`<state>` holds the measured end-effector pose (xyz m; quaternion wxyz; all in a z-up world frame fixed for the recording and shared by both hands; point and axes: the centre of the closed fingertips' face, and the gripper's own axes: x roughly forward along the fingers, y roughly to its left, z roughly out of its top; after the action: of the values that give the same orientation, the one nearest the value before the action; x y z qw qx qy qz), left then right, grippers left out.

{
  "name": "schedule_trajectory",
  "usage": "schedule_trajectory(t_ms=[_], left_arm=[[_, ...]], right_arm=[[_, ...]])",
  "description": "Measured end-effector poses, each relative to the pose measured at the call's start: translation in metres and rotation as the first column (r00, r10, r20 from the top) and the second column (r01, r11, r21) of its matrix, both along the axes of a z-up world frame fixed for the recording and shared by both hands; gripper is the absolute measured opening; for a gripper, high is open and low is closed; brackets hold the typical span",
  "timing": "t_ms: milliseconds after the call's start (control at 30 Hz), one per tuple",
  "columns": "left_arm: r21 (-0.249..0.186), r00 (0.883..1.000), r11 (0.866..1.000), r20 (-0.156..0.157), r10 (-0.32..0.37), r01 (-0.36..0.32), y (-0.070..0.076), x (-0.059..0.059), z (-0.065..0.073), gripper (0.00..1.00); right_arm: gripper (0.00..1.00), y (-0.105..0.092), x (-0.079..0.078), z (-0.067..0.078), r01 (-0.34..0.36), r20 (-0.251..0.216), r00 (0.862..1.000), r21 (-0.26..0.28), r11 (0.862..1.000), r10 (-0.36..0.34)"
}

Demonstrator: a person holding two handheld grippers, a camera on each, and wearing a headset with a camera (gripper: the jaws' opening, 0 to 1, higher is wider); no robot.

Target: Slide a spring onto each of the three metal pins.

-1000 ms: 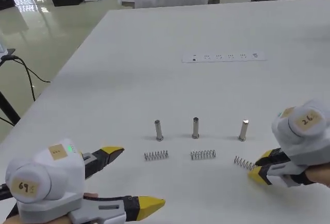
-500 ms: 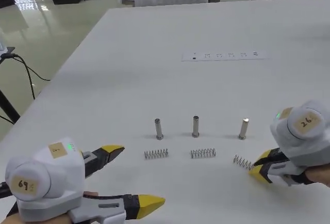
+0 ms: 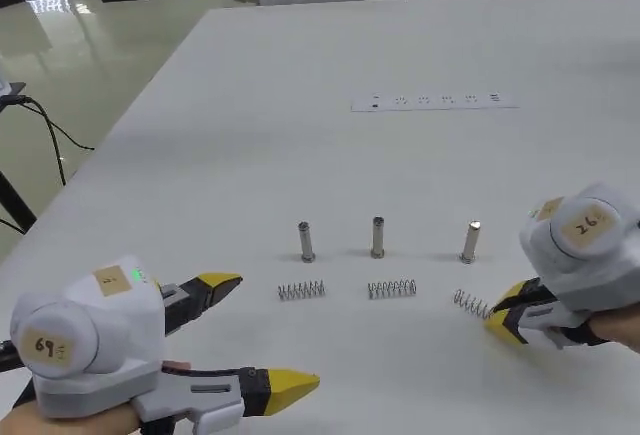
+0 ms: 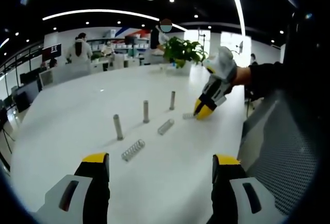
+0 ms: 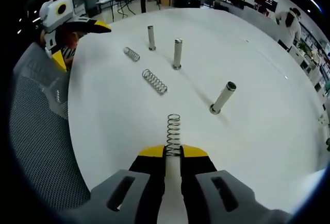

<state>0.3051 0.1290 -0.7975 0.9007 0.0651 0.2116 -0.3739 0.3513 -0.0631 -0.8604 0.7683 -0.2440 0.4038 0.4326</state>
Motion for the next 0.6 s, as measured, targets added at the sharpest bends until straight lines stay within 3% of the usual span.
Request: schedule_trajectory(t_ms=[267,433,500,600], left_arm=[[0.019,0.998,0.998,-0.008,-0.059,0.059,-0.011,-0.003,0.000,0.78],[0.028,0.995,0.995,-0.010,-0.097,0.097,-0.016,-0.004,0.001,0.77],[0.035,0.993,0.993,-0.012,-0.115,0.115,-0.018,-0.005,0.003,0.75],[0.013,0.992,0.992,0.007,-0.124,0.124,-0.021,-0.001,0.016,0.74]], right_arm=[[0.07,0.013,-0.004,0.015,-0.012,-0.012,1.000,0.049,0.999,0.013],[0.07,0.023,-0.009,0.018,-0.051,-0.012,0.999,0.047,0.998,0.052],[0.07,0.026,-0.010,0.020,-0.060,-0.013,0.998,0.049,0.997,0.061],[0.07,0.029,-0.010,0.025,-0.066,-0.009,0.998,0.052,0.996,0.066]])
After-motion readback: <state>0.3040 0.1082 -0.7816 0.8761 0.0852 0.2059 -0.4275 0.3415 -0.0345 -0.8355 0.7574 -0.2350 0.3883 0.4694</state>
